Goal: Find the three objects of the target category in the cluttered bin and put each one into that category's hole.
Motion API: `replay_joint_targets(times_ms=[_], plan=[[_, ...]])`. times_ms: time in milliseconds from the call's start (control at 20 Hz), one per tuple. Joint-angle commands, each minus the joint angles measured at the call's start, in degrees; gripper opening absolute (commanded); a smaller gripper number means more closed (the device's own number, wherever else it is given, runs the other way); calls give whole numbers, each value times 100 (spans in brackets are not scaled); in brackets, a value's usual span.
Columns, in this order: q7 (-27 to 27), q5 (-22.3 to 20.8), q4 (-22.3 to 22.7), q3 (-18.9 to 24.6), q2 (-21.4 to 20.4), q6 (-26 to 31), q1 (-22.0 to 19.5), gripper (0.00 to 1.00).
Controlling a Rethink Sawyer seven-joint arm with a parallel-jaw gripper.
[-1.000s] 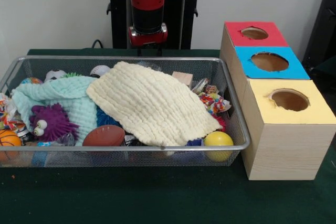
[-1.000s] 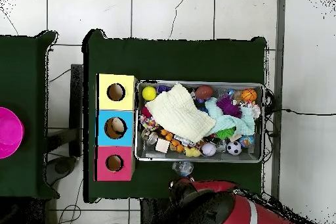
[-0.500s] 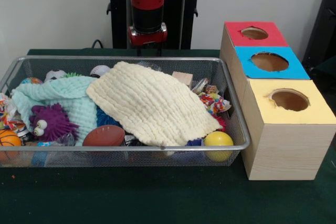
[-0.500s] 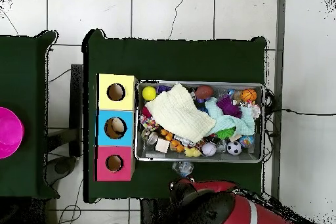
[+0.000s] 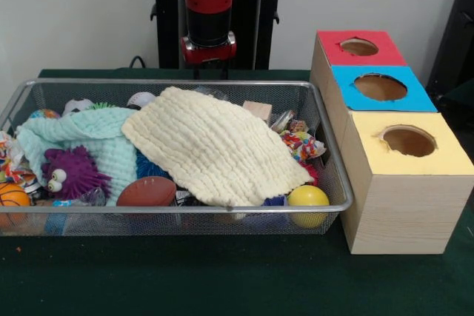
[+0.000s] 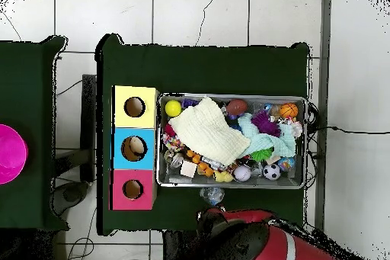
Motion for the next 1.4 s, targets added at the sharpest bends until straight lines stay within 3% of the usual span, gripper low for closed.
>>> replay_joint_targets(times_ms=[50,550,600,1000,1400], plan=[[584,-100,-913,-14,15,-264,95,100],[523,-114,-873,59,32,-223,70,100],[511,-120,-870,81,34,-218,51,0],[513,-122,-831,140,36,-231,19,0],[490,11,-696,226,-157,118,23,0]])
